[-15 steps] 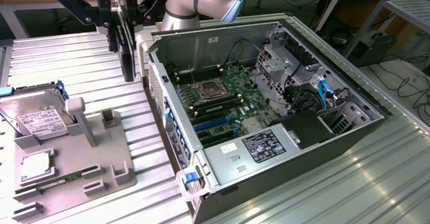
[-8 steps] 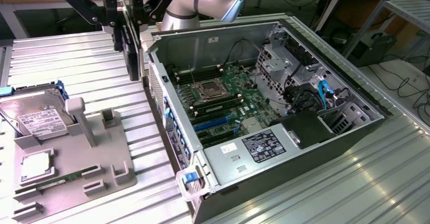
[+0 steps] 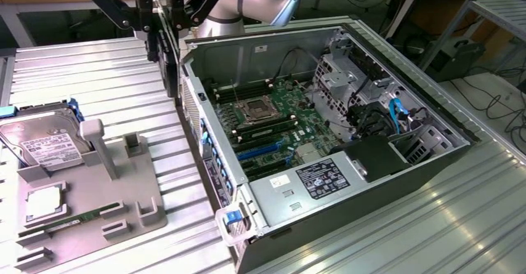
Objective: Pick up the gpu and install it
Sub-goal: 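Pick up the gpu and move the gpu toward the slot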
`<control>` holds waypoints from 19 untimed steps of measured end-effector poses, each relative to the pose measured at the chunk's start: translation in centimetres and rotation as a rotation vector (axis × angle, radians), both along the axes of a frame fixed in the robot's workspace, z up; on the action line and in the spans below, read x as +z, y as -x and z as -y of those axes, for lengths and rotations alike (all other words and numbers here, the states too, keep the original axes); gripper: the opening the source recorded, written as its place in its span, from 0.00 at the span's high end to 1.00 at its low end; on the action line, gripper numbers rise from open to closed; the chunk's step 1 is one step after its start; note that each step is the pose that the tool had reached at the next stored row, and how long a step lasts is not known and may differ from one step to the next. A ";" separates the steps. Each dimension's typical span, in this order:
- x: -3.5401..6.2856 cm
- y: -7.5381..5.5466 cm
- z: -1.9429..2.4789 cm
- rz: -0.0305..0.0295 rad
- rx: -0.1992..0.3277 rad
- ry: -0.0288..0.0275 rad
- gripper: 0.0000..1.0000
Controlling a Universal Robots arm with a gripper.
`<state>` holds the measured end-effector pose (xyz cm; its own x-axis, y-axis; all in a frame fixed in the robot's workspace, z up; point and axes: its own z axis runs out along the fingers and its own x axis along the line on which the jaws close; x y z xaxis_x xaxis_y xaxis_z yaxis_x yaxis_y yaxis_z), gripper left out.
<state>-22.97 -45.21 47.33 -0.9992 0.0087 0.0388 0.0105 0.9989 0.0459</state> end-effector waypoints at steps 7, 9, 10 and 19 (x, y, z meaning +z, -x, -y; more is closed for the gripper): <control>0.00 -0.8 0.00 0.0000 0.000 0.0000 0.73; 0.00 -1.2 0.00 0.0000 0.000 0.0000 0.73; 0.00 -1.4 0.00 0.0000 0.000 0.0000 0.73; 0.00 -2.5 0.00 0.0000 0.000 0.0000 0.73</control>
<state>-20.51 -45.21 47.33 -0.9992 0.0087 0.0388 0.0105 0.9989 0.0459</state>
